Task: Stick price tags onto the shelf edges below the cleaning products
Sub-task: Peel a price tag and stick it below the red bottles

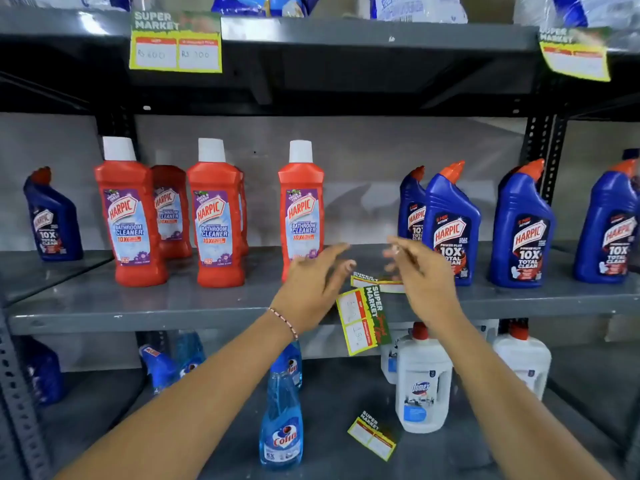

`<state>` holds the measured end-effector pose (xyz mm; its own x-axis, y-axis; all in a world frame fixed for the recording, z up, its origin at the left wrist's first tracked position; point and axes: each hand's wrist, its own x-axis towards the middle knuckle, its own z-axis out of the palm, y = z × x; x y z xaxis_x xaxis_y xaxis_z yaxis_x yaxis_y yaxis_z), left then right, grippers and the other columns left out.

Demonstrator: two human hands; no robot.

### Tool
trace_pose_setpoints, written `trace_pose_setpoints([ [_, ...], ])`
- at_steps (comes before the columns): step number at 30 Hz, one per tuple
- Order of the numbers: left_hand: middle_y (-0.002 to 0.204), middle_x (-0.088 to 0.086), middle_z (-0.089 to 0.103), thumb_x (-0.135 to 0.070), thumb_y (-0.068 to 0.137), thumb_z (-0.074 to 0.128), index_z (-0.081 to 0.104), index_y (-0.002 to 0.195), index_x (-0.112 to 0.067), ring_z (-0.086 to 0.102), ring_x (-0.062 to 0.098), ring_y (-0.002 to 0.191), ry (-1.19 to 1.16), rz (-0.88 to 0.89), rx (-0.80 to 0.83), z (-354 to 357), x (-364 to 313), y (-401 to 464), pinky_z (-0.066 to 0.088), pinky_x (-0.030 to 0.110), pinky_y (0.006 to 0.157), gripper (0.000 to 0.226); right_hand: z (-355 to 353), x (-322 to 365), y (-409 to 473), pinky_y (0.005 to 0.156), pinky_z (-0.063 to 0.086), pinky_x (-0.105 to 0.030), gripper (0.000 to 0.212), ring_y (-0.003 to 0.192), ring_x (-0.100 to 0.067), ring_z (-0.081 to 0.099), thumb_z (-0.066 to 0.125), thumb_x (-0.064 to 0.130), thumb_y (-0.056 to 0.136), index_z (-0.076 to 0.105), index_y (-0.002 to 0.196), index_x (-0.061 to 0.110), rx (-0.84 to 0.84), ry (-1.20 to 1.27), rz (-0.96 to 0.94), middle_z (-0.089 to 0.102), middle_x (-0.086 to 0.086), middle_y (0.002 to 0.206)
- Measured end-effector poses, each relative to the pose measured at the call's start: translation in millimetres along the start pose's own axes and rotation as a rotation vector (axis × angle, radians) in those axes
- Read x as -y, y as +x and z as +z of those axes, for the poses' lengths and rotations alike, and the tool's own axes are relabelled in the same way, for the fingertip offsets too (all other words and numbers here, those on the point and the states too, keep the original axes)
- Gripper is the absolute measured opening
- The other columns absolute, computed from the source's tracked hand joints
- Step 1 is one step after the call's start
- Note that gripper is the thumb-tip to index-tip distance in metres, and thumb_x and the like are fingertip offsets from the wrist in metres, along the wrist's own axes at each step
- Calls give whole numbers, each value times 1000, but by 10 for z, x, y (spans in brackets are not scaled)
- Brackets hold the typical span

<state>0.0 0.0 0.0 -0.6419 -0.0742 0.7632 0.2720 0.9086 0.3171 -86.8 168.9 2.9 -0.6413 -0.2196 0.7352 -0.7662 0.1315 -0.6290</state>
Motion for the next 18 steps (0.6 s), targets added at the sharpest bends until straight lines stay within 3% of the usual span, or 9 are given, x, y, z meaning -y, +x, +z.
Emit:
trace_pose_setpoints([
  [2, 99, 5, 77, -33, 93, 58, 64, 120, -18, 71, 13, 86, -205, -132, 67, 121, -29, 11, 56, 29, 82, 31, -35, -88, -74, 73, 58, -27, 25, 79, -8, 67, 53, 17, 98, 67, 119, 15, 110, -16, 47, 73, 3, 97],
  [5, 90, 1, 78, -24, 82, 74, 76, 100, -16, 69, 6, 77, -255, -192, 163, 248, -29, 48, 55, 21, 72, 19, -5, -228, -253, 78, 49, -30, 18, 86, -12, 61, 58, 10, 95, 73, 103, 9, 300, -159, -22, 69, 2, 92],
  [10, 78, 8, 75, -8, 77, 78, 76, 88, -5, 68, 11, 74, -359, -300, 197, 241, 13, 38, 58, 29, 72, 12, -2, -325, -330, 95, 46, -29, 16, 103, -15, 58, 70, 4, 84, 75, 99, 7, 298, -175, -43, 69, 2, 104],
  [13, 72, 2, 74, -3, 78, 75, 75, 82, -7, 67, 4, 66, -546, -352, 66, 163, -65, -72, 58, 21, 65, 6, -43, -332, -406, 94, 49, -30, 16, 107, -13, 60, 79, 9, 77, 77, 92, 13, 328, -56, 19, 66, 14, 105],
  [15, 66, -6, 74, 0, 79, 72, 74, 81, -8, 67, 0, 61, -710, -452, -96, 56, -84, -216, 54, 13, 61, 8, -49, -300, -509, 89, 50, -22, 18, 104, -4, 60, 78, 15, 79, 76, 91, 28, 310, 12, 33, 67, 23, 101],
  [18, 70, -2, 77, -6, 79, 72, 74, 84, -8, 70, 6, 63, -800, -598, -238, -81, -30, -582, 56, 16, 59, 5, 95, -182, -685, 71, 49, -10, 29, 89, -2, 67, 74, 15, 83, 70, 96, 42, 247, 178, 77, 72, 24, 91],
])
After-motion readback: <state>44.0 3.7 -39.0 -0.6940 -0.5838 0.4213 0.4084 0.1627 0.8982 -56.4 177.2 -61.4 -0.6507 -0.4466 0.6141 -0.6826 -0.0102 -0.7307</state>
